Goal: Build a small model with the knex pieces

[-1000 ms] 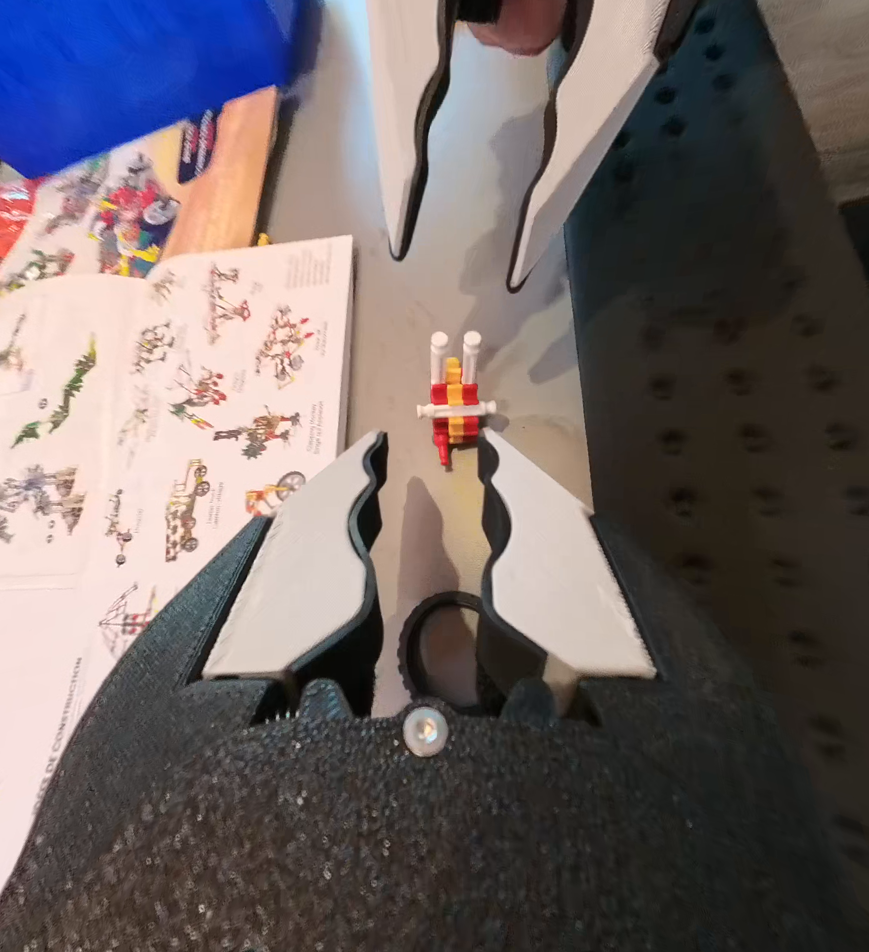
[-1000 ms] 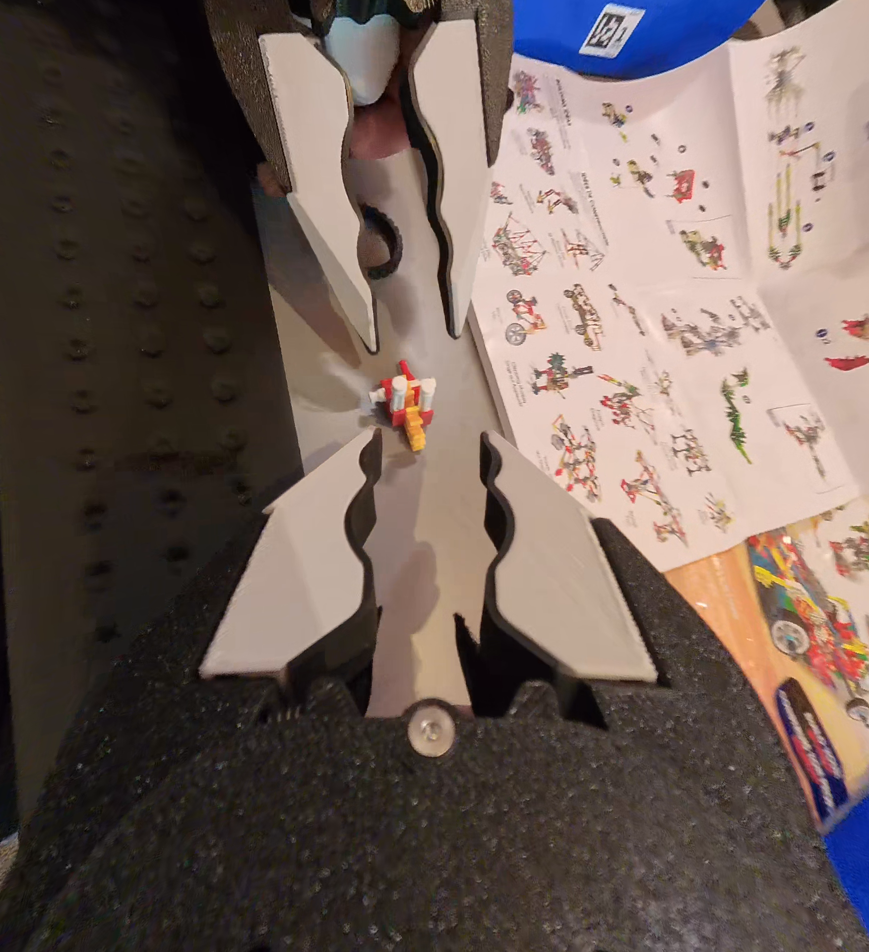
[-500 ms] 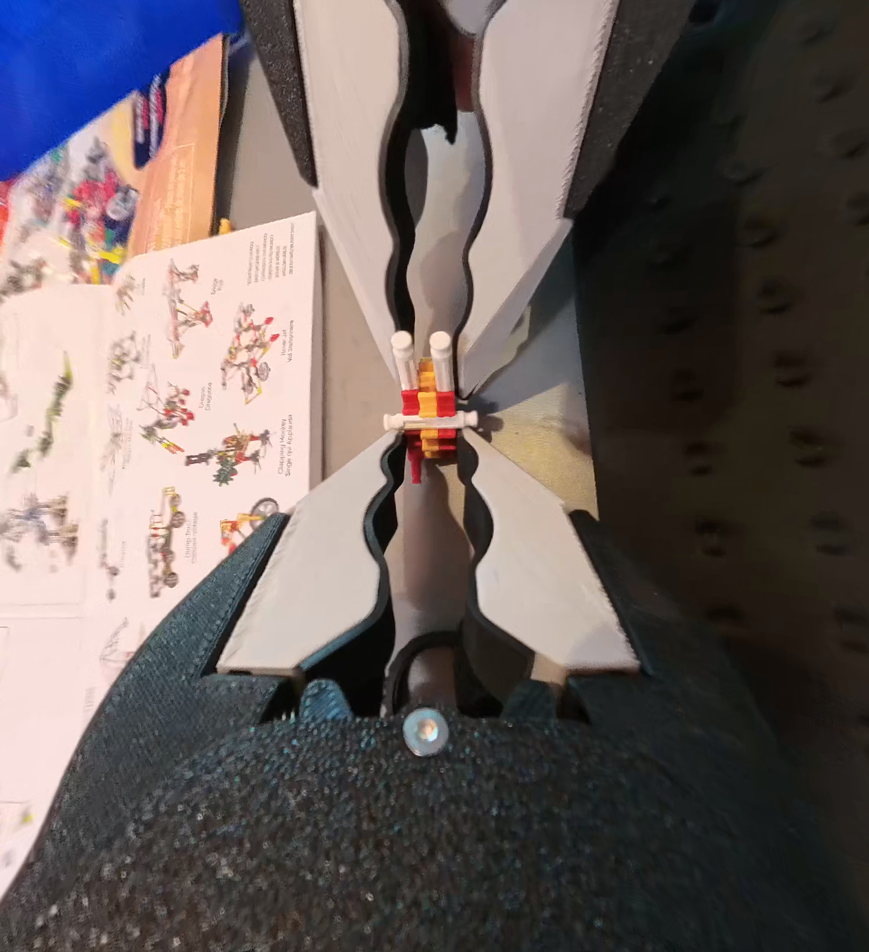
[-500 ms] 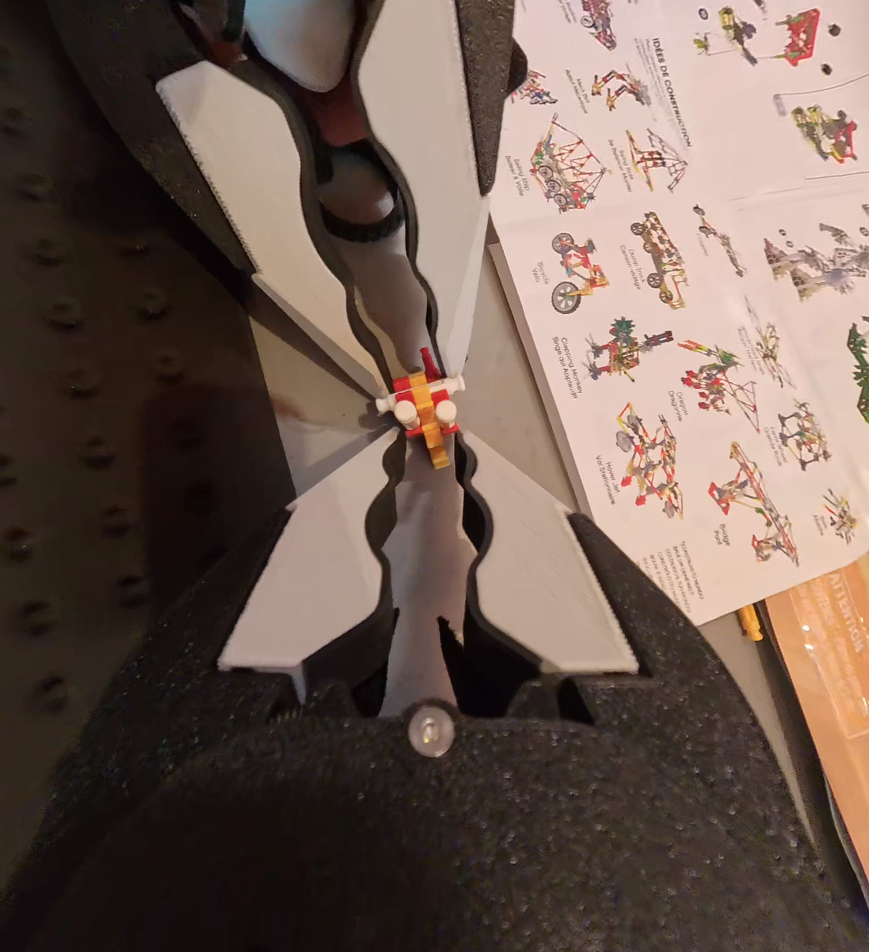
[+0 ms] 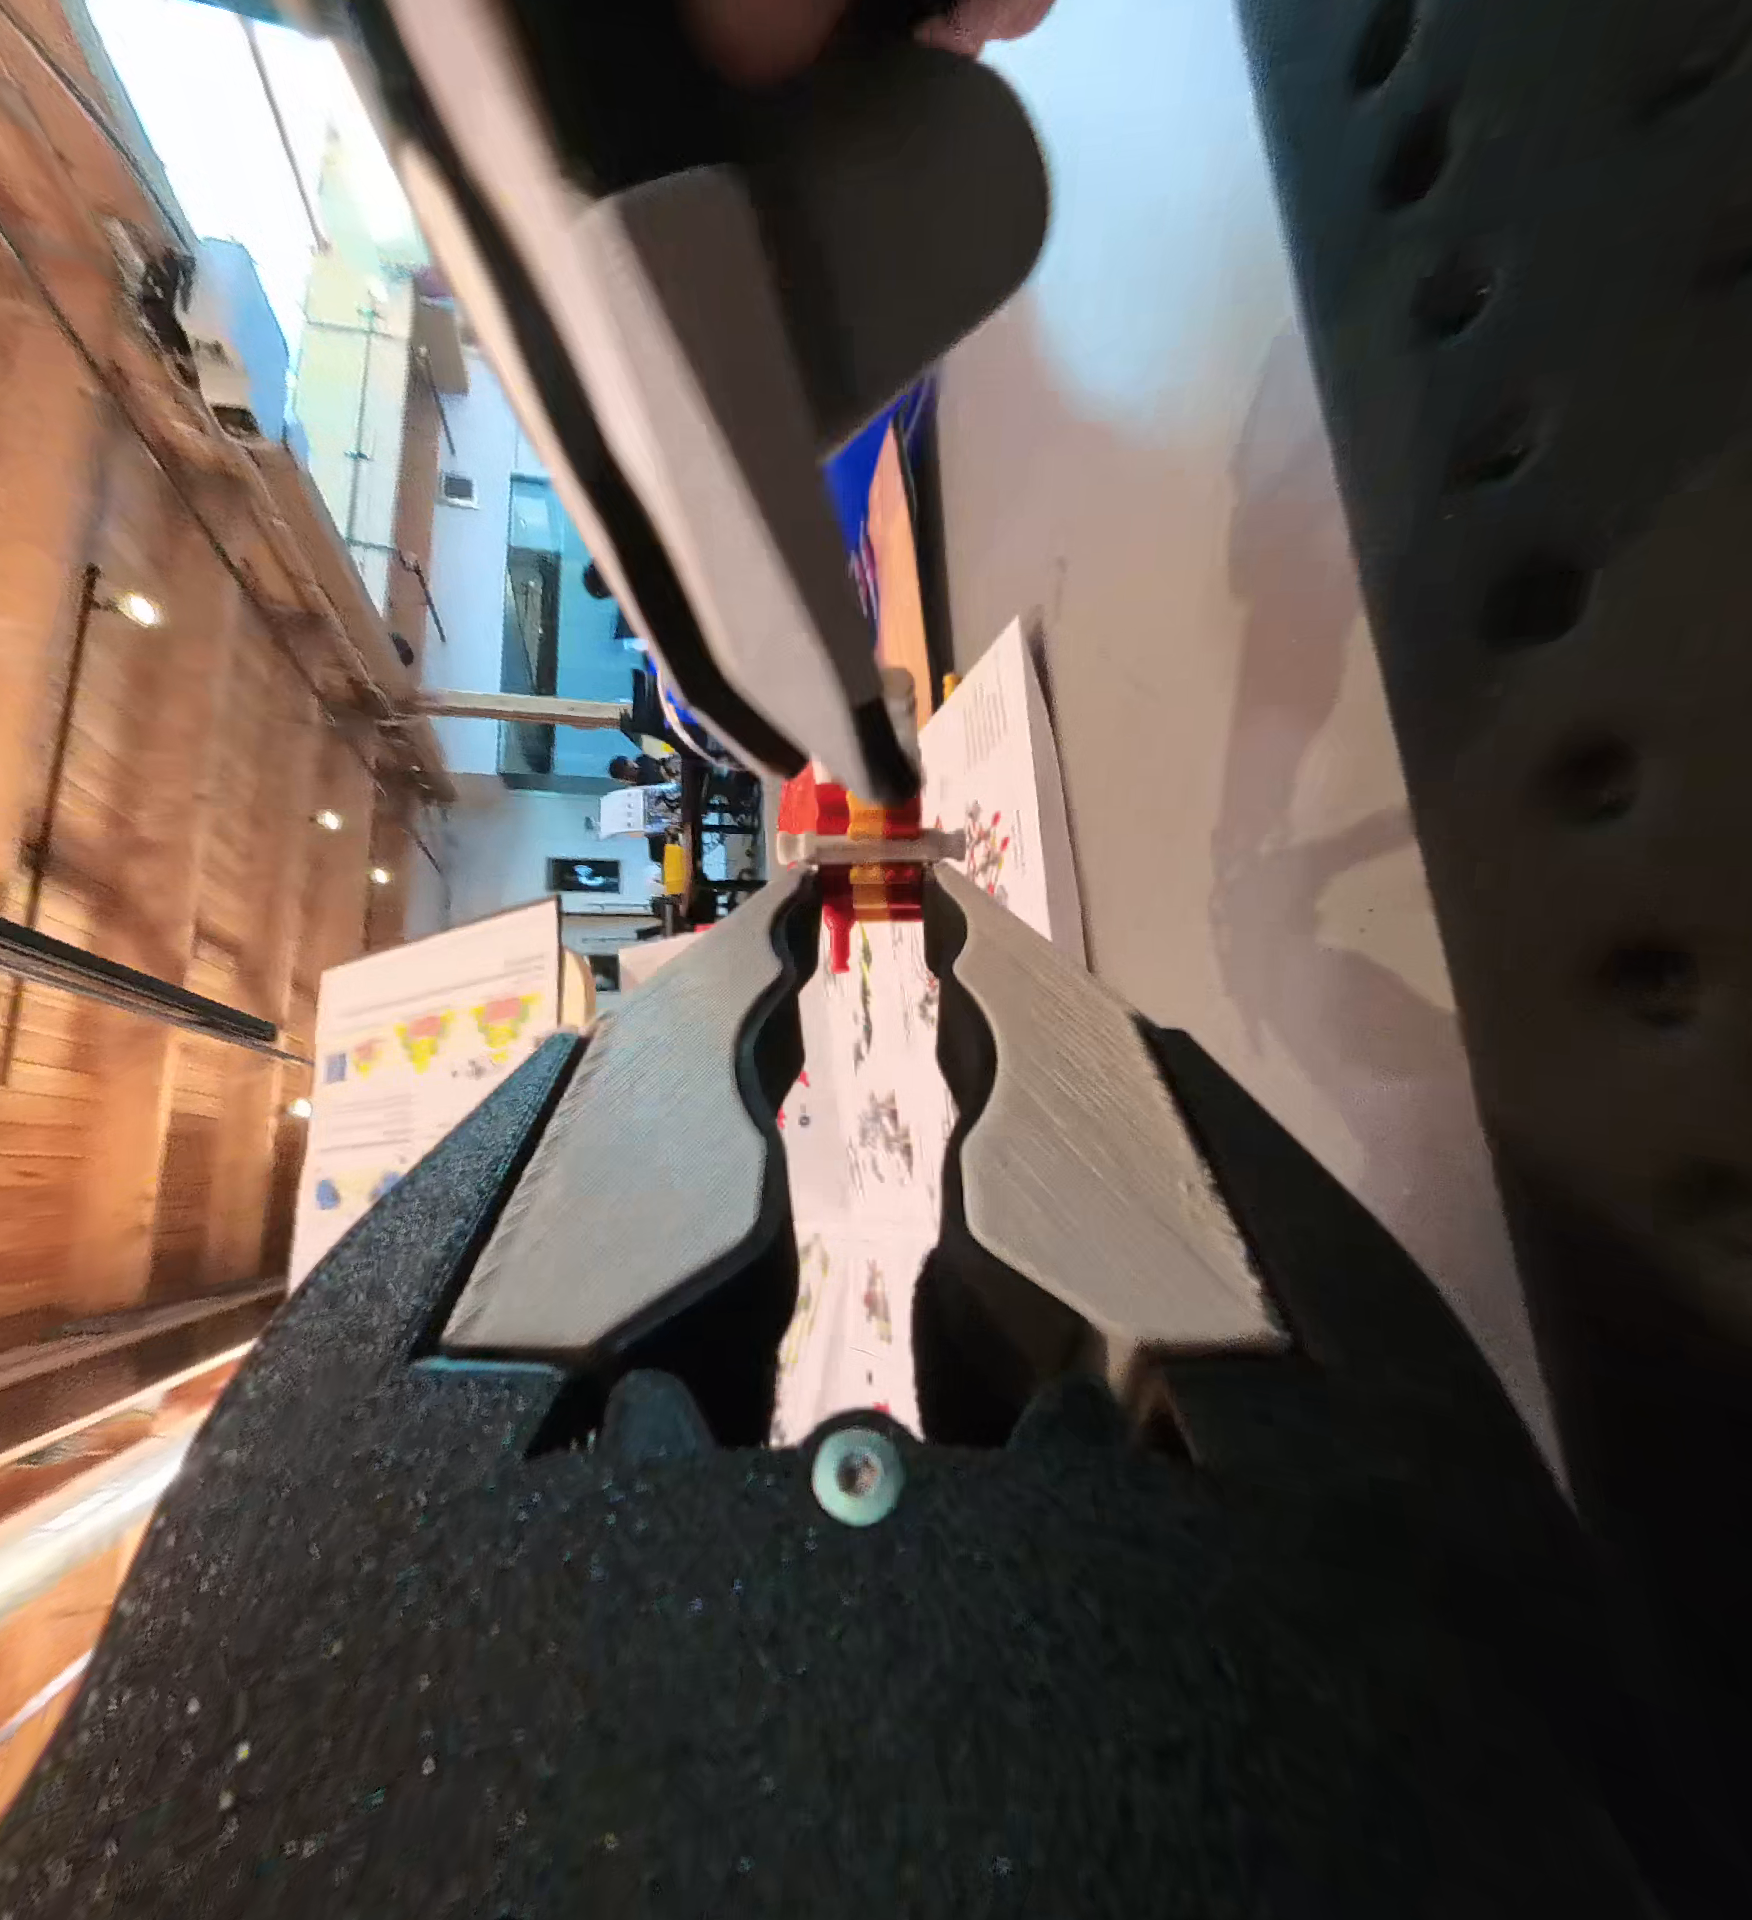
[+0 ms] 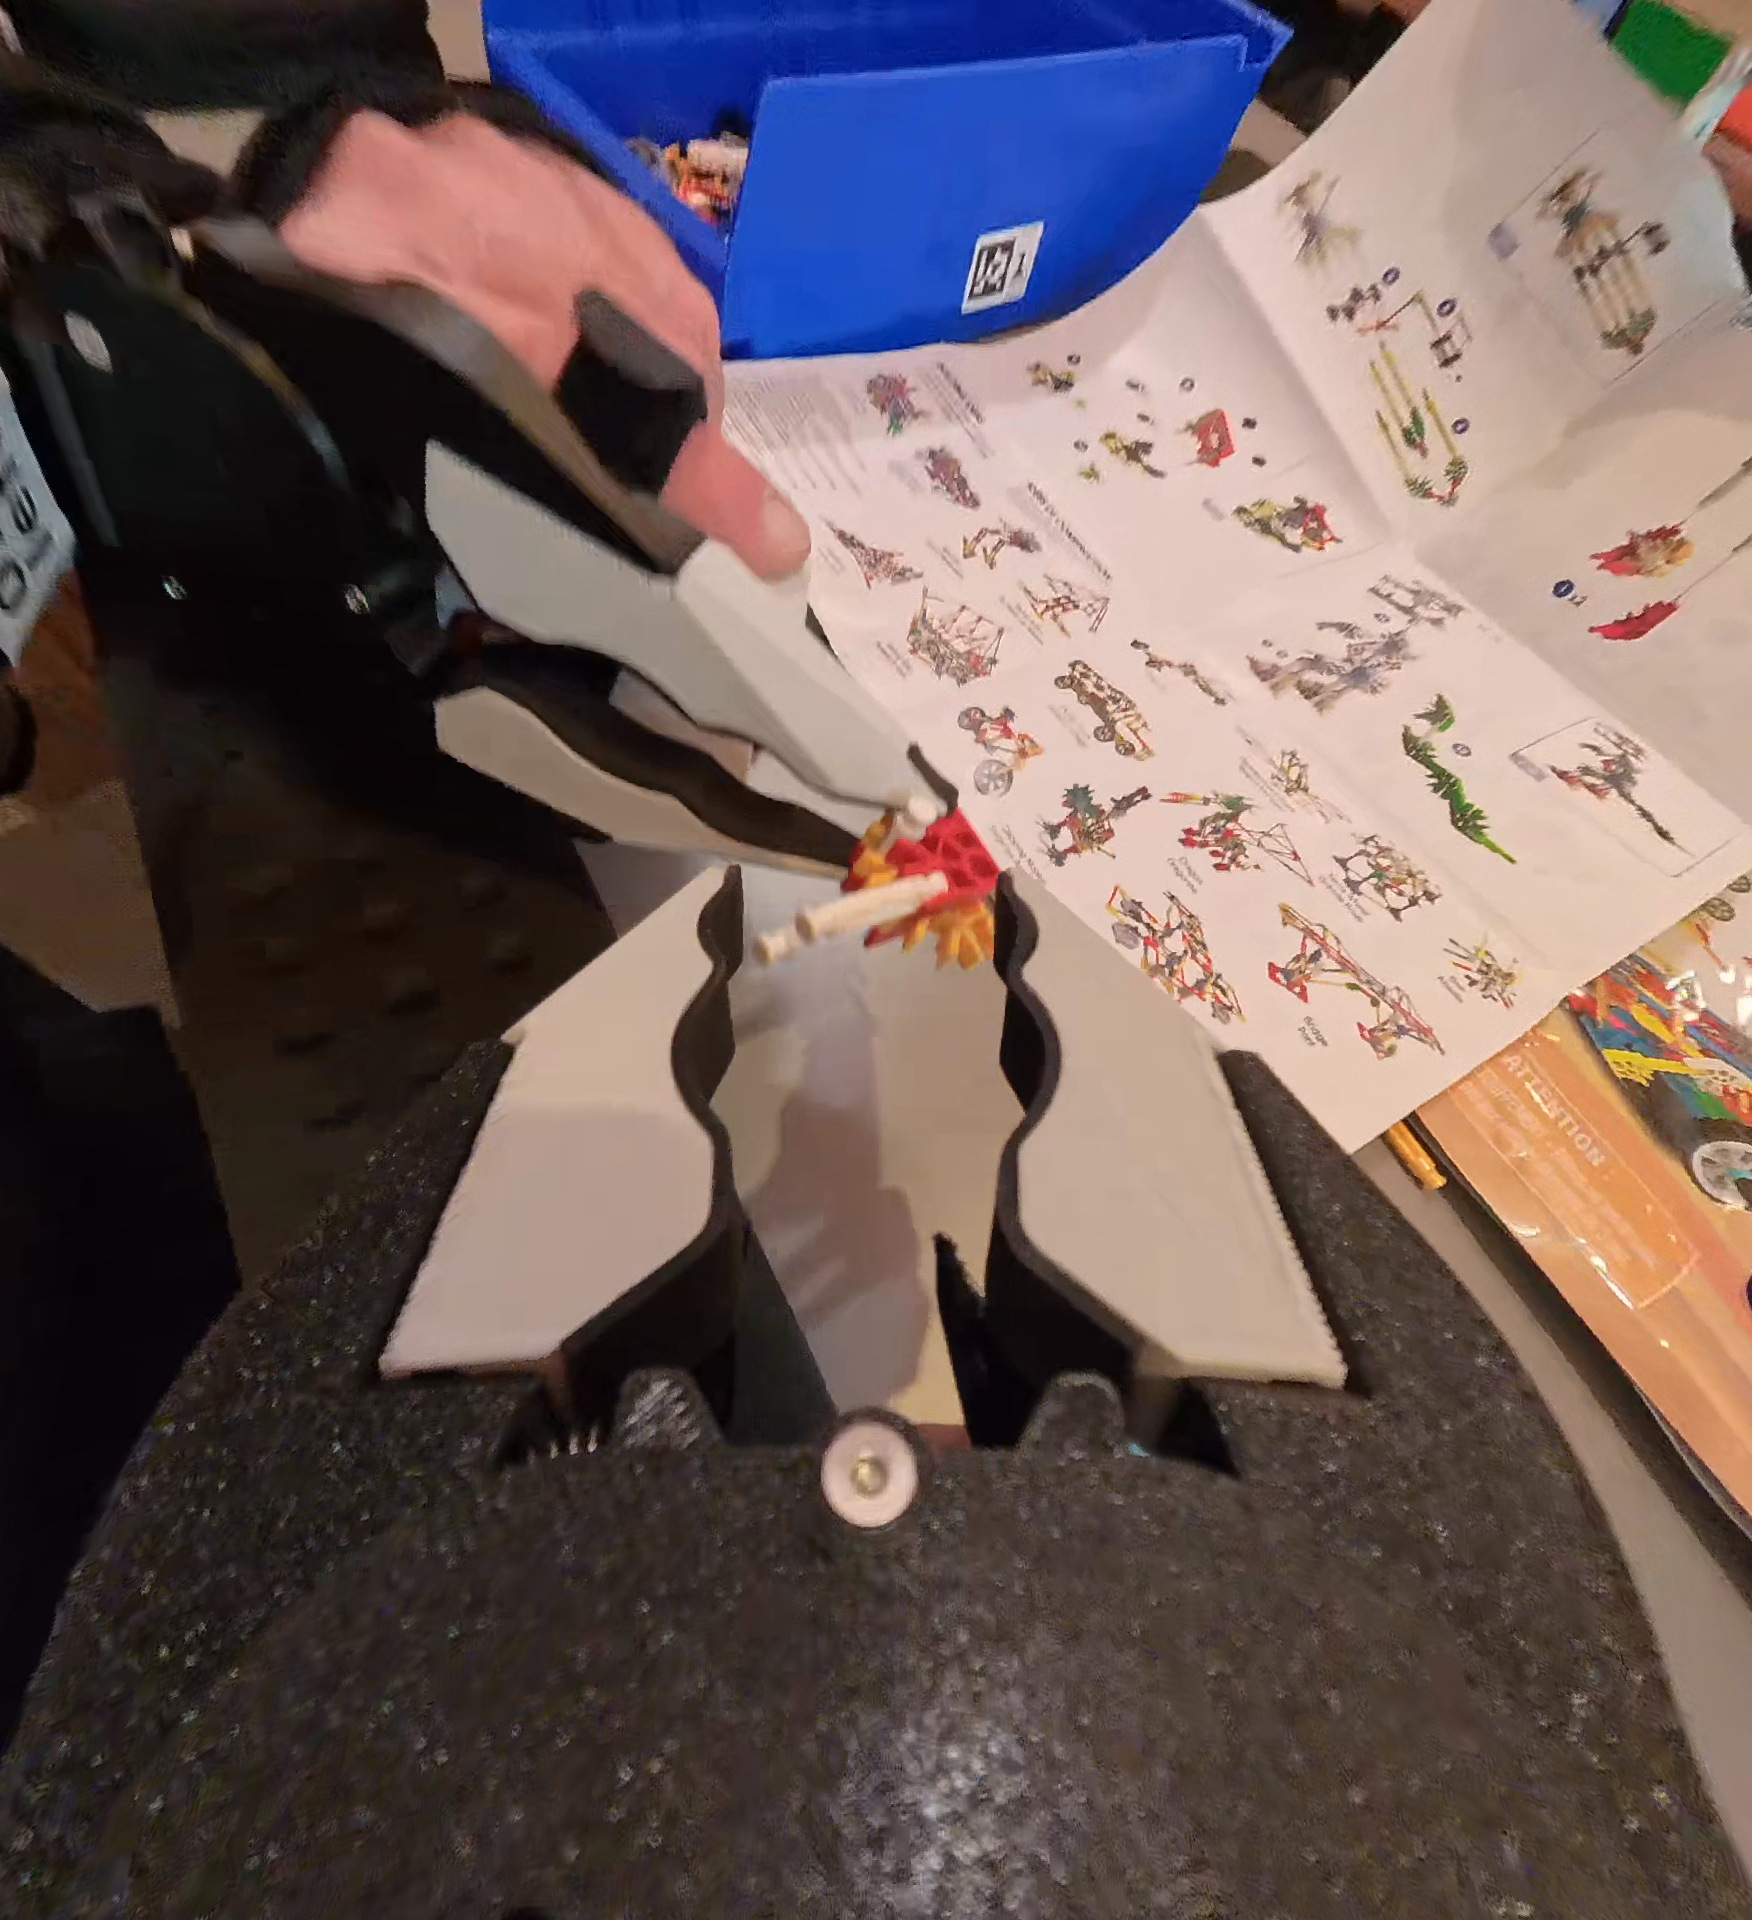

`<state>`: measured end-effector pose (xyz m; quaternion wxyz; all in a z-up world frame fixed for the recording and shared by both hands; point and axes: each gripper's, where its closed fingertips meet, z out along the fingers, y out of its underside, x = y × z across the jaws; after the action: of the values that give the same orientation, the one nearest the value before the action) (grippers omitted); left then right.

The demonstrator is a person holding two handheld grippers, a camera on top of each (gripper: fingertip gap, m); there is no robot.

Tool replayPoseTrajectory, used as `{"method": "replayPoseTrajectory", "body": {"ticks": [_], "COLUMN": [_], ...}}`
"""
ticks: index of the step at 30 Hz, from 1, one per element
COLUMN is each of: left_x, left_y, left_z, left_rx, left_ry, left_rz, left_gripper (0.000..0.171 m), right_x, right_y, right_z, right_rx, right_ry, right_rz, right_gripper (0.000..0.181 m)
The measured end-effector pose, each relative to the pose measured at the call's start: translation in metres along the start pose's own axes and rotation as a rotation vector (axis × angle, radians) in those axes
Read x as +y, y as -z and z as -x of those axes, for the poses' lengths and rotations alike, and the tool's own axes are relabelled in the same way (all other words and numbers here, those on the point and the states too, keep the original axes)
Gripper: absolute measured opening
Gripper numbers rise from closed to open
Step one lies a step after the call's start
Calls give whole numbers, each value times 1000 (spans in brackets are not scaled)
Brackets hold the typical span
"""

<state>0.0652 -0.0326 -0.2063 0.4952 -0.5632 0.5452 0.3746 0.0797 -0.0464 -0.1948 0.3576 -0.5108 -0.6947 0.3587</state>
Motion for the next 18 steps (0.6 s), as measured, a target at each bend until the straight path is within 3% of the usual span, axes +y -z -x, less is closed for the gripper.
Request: {"method": "replayPoseTrajectory", "body": {"ticks": [7,14,18], "left_x": [-36,-56,-53], "left_y": [4,-3,-4], "left_z": [-1,-23,-28], "left_rx": [-64,-16,35], "left_ry": [-118,-174,-130], "left_rz": [-101,-155,-158], "left_gripper": [15,16,27], "right_x": [23,49,61], "right_y": [12,17,24], "right_z": [9,16,4], "right_rx": [-3,25,141], "right_ry": [-71,-100,46], "right_rz": [76,86,133], "right_gripper": [54,45,45]}}
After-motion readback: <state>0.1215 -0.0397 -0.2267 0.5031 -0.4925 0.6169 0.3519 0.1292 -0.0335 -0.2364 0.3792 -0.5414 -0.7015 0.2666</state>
